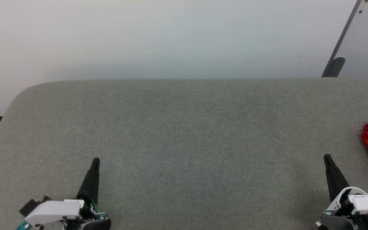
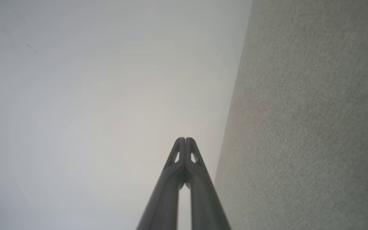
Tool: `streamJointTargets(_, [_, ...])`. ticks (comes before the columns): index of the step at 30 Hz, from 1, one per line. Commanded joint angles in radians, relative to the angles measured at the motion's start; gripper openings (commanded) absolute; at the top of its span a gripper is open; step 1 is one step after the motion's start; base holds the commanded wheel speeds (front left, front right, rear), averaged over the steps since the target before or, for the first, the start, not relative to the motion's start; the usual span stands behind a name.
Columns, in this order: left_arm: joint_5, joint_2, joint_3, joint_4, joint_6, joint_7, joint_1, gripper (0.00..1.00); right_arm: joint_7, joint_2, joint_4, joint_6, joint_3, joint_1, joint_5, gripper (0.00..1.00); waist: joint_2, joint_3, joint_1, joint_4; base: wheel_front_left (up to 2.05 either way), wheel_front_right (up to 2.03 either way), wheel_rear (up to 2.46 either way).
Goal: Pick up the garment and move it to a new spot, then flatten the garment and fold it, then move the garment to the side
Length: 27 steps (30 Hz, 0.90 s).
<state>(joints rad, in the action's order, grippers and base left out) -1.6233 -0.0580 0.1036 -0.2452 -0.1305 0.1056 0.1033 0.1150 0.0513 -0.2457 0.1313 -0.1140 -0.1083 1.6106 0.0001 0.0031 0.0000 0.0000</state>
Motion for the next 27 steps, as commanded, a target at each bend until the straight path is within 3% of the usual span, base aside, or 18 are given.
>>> streamJointTargets(1, [0.004,0.001,0.003,-0.001,0.000,0.004,0.010,0.00,0.002,-0.004,0.000,-0.001,0.000,-0.003,0.004,0.00,-0.0001,0.000,0.0000,0.000,0.00,0.00,0.00])
streamJointTargets(27, [0.006,0.004,0.006,-0.001,0.000,0.006,0.011,0.00,0.002,-0.004,0.000,-0.001,0.000,-0.003,0.004,0.00,-0.0001,0.000,0.0000,0.000,0.00,0.00,0.00])
